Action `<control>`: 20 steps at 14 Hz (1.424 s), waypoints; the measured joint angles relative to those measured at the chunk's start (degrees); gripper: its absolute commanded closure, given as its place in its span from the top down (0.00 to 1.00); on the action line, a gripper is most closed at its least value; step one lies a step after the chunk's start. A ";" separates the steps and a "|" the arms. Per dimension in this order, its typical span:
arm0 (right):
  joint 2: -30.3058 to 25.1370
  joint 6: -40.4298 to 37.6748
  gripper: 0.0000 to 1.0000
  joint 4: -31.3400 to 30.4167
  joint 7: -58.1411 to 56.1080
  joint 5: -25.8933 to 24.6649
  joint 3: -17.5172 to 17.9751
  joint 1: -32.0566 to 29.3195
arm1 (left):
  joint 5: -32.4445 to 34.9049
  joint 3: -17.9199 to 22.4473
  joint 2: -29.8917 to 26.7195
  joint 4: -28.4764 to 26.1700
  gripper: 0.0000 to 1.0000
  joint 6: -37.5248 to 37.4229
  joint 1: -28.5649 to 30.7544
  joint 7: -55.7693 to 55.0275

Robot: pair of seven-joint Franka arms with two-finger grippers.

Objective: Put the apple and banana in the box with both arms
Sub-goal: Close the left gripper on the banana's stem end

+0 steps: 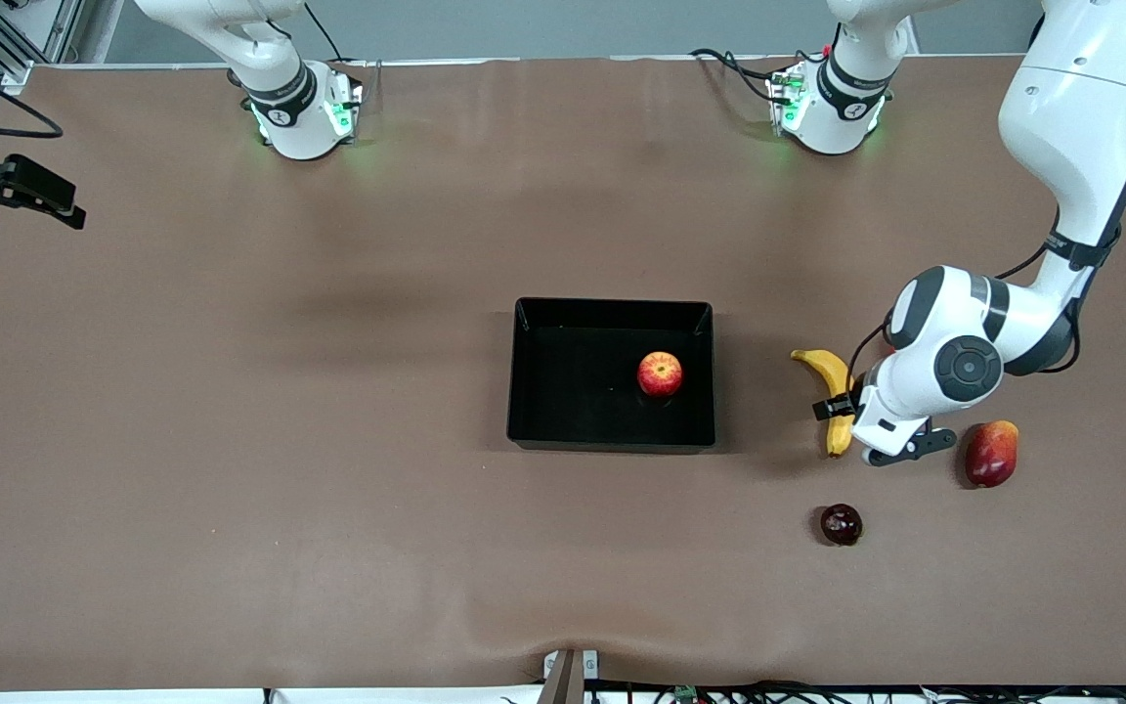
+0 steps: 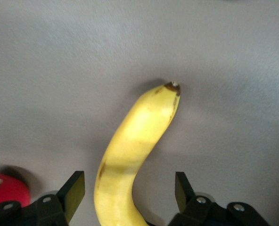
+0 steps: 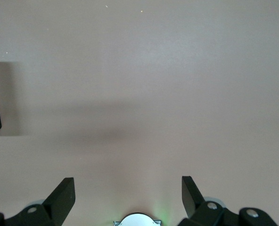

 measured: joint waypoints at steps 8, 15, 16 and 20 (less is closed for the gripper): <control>0.32 0.48 1.00 0.29 0.01 0.41 -0.21 -0.76 | 1.95 0.24 0.18 -2.91 0.70 0.96 0.77 0.01; 1.09 1.62 1.00 0.26 -0.05 2.44 -0.21 -3.08 | 3.36 0.18 2.02 -3.33 0.26 2.85 1.19 0.22; 1.10 1.62 1.00 0.21 -0.05 2.46 -0.18 -3.07 | 3.42 -0.01 1.95 -3.11 0.24 2.93 1.16 0.40; 1.19 1.62 1.00 0.11 -0.06 2.52 0.05 -3.01 | 3.65 -2.51 -0.60 -1.16 0.05 0.41 0.99 0.43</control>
